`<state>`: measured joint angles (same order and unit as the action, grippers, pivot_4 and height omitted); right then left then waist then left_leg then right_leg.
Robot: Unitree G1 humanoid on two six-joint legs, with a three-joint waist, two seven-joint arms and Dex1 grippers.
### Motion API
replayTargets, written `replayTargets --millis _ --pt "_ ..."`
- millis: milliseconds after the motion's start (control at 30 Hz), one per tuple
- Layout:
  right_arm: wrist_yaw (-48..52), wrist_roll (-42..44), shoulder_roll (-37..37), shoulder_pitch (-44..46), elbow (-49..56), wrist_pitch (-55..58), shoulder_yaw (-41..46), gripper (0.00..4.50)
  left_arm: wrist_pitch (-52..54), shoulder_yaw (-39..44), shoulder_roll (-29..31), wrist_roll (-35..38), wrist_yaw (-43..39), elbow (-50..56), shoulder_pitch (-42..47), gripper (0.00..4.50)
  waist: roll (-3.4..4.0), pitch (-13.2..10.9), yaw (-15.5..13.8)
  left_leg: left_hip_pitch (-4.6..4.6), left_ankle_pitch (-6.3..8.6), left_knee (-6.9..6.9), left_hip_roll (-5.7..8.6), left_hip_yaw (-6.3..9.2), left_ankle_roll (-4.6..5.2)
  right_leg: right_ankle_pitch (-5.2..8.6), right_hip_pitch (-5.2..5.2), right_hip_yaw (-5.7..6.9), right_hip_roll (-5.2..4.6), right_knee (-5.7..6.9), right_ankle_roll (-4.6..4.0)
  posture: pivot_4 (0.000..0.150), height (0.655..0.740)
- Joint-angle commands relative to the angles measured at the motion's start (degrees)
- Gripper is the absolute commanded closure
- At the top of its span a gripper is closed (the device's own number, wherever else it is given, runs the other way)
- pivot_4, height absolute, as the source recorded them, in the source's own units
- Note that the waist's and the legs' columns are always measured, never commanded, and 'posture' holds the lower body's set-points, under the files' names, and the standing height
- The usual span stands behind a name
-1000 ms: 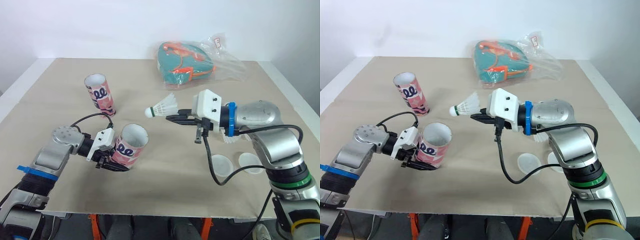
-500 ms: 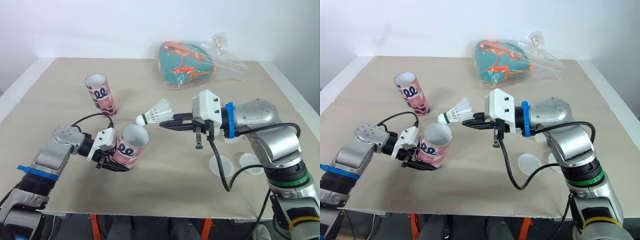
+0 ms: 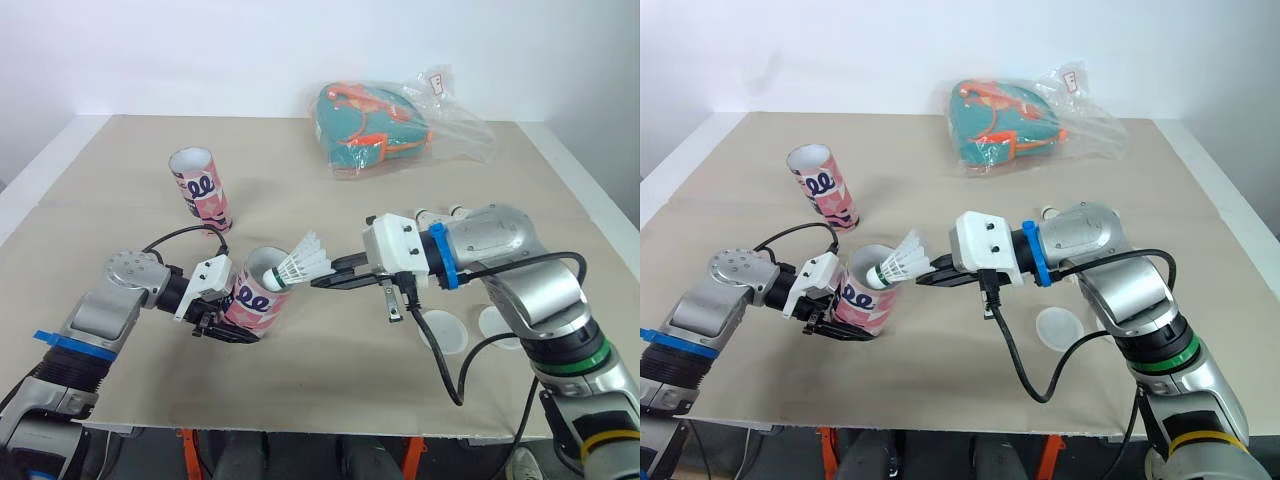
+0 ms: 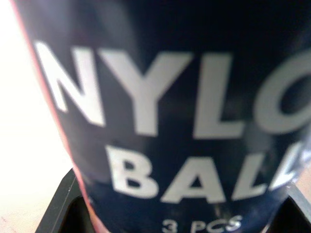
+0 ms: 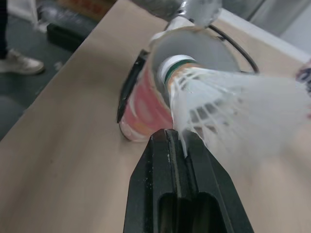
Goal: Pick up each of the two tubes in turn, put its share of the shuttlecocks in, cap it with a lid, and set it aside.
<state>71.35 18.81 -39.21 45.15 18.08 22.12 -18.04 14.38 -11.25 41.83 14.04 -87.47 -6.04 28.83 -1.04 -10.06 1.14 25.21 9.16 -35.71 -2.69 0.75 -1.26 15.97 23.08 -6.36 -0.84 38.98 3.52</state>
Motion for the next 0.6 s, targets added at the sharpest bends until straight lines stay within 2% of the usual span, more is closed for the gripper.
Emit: replayTargets --millis 33,167,200,233,367,467,600 --pt "0.69 0.96 1.74 3.46 -2.06 2.27 0.22 3.06 0.87 -1.71 -0.48 -0.55 1.12 1.31 -0.69 1.84 -0.01 0.0 -0.02 0.01 0.0 0.0 0.0 0.0 0.0 -0.01 0.01 0.0 0.0 0.0 0.0 0.15 0.7387" --pt "0.19 5.42 3.28 4.1 -1.12 6.12 3.26 1.2 1.38 -1.5 -0.39 -0.33 1.45 2.03 -1.27 1.84 -0.01 0.0 -0.08 0.04 0.0 0.01 0.02 0.0 0.0 0.0 -0.01 0.01 -0.04 0.0 0.0 0.15 0.7387" --pt "-0.24 6.02 3.06 4.02 -0.56 7.16 3.92 0.56 1.41 -1.5 -0.39 -0.34 1.51 2.16 -1.41 1.84 -0.01 0.0 -0.08 0.06 0.0 0.01 0.04 0.01 0.0 0.0 -0.01 0.0 -0.06 0.0 0.0 0.15 0.7387" --pt "-0.61 7.16 2.74 3.88 0.06 8.7 4.82 0.21 1.42 -1.5 -0.41 -0.35 1.56 2.27 -1.55 1.84 -0.01 0.0 -0.08 0.07 0.0 0.01 0.06 0.02 0.0 0.0 -0.01 0.0 -0.07 0.0 -0.01 0.15 0.7387" --pt "-2.34 12.13 1.38 0.45 1.33 11.53 11.11 0.09 1.51 -1.67 -0.82 -0.4 1.81 2.45 -1.74 1.84 -0.02 0.0 -0.14 0.1 0.0 0.01 0.07 0.03 0.0 0.0 0.0 0.01 -0.08 -0.01 0.0 0.15 0.7387" --pt "-7.34 14.99 -0.67 -8.27 1.95 14.79 19.82 0.09 1.72 -1.88 -1.47 -0.13 1.98 2.61 -1.77 1.84 -0.12 0.02 -0.38 0.08 0.0 0.0 0.06 0.03 0.0 0.16 0.01 0.1 -0.12 -0.04 0.11 0.15 0.7387" --pt "-13.93 14.07 -3.78 -20.58 5.44 16.96 27.81 0.09 1.38 -2.19 -1.39 -0.25 1.76 2.57 -2.01 1.84 -0.09 0.02 -0.23 0.15 0.0 0.08 0.16 -0.25 0.0 0.15 -0.14 0.13 -0.42 -0.1 0.14 0.15 0.7387"
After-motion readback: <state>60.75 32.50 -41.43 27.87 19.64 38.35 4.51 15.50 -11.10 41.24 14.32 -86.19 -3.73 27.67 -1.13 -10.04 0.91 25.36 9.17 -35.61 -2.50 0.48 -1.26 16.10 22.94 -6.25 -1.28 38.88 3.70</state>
